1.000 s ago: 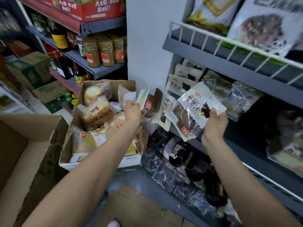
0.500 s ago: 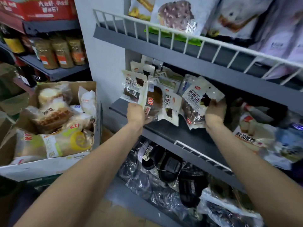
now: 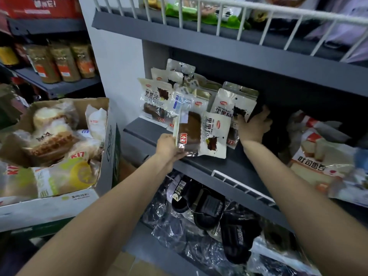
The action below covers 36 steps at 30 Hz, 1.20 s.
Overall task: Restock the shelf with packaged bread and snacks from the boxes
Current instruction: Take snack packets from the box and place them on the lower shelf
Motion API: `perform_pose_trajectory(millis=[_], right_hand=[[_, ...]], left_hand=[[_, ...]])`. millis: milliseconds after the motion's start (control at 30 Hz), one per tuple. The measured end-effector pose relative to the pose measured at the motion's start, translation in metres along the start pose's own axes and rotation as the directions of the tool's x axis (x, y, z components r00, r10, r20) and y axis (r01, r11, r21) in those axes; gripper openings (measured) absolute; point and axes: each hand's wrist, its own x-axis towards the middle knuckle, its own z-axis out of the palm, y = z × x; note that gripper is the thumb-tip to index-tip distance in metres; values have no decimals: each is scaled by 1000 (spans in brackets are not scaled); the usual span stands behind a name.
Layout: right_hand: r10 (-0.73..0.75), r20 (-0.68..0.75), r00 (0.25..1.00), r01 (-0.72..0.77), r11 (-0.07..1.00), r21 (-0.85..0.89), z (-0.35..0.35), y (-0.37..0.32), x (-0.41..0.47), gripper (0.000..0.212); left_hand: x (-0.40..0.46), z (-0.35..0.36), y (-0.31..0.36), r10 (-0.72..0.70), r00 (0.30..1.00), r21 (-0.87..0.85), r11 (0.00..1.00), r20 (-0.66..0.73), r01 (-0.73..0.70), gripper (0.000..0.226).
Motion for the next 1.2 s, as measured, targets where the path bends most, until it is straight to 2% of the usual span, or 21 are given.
perform_pose_trajectory(millis=[33, 67, 133, 200, 233, 300, 367, 467, 533, 600, 633, 733, 800, 900, 1000, 1100, 1133, 1200], right_hand=[[-29, -8, 1000, 29, 999, 17, -3, 0, -8, 71], [-51, 63, 997, 45, 994, 97, -7, -1, -17, 69], [-46, 308, 950, -26, 974, 226, -14, -6, -34, 63], [-38, 486, 873, -73, 975, 208, -17, -8, -40, 47], [-59, 499, 865, -49, 978, 200, -20, -12, -39, 40], [-128, 428, 895, 78, 988, 132, -29, -23, -32, 36], [-186, 397, 899, 234, 969, -76, -40, -34, -26, 41], [-209, 416, 885, 387, 826, -408, -49, -45, -30, 46], [-245, 423, 872, 453, 731, -510, -49, -46, -36, 41], [-263, 400, 878, 459, 698, -550, -45, -44, -39, 39], [-272, 388, 881, 461, 680, -570, -42, -41, -40, 38], [-318, 357, 878, 478, 610, -632, -37, -30, -39, 32], [-338, 338, 878, 478, 609, -633, -36, -22, -36, 29], [-325, 338, 883, 469, 643, -605, -34, -12, -30, 46], [-461, 319, 828, 555, 593, -584, -32, -9, -32, 68], [-629, 296, 719, 665, 499, -555, -35, -13, -43, 68], [-647, 307, 697, 688, 484, -541, -36, -17, -49, 65], [-601, 378, 704, 702, 509, -498, -37, -32, -63, 54]], left_hand=[[-4, 2, 1, -5, 999, -38, 999, 36, 6, 29], [-8, 5, 3, -12, 998, -83, 996, 57, 16, 34], [-14, 12, 9, -46, 996, -183, 981, 79, 60, 38], [-19, 21, 11, -74, 991, -212, 972, 114, 97, 34], [-20, 24, 9, -81, 989, -173, 980, 126, 102, 30], [-19, 27, 5, -74, 991, -72, 994, 107, 82, 24], [-18, 29, 6, -57, 996, -45, 997, 75, 60, 25], [-21, 33, 11, 5, 997, -33, 999, 80, -2, 36], [-23, 38, 13, 141, 988, 202, 968, 66, -152, 44], [-23, 42, 12, 308, 944, 491, 808, 122, -327, 42], [-20, 44, 10, 341, 927, 579, 728, 157, -367, 39], [-11, 50, 8, 350, 910, 696, 596, 222, -400, 42], [-8, 54, 9, 350, 910, 752, 532, 224, -390, 41], [-4, 60, 9, 351, 915, 780, 508, 199, -364, 34], [-2, 63, 8, 350, 919, 788, 507, 181, -348, 30], [-6, 60, 10, 357, 918, 771, 530, 173, -352, 30], [-10, 56, 12, 367, 913, 764, 533, 178, -364, 30], [-20, 44, 21, 386, 900, 762, 516, 201, -391, 25]])
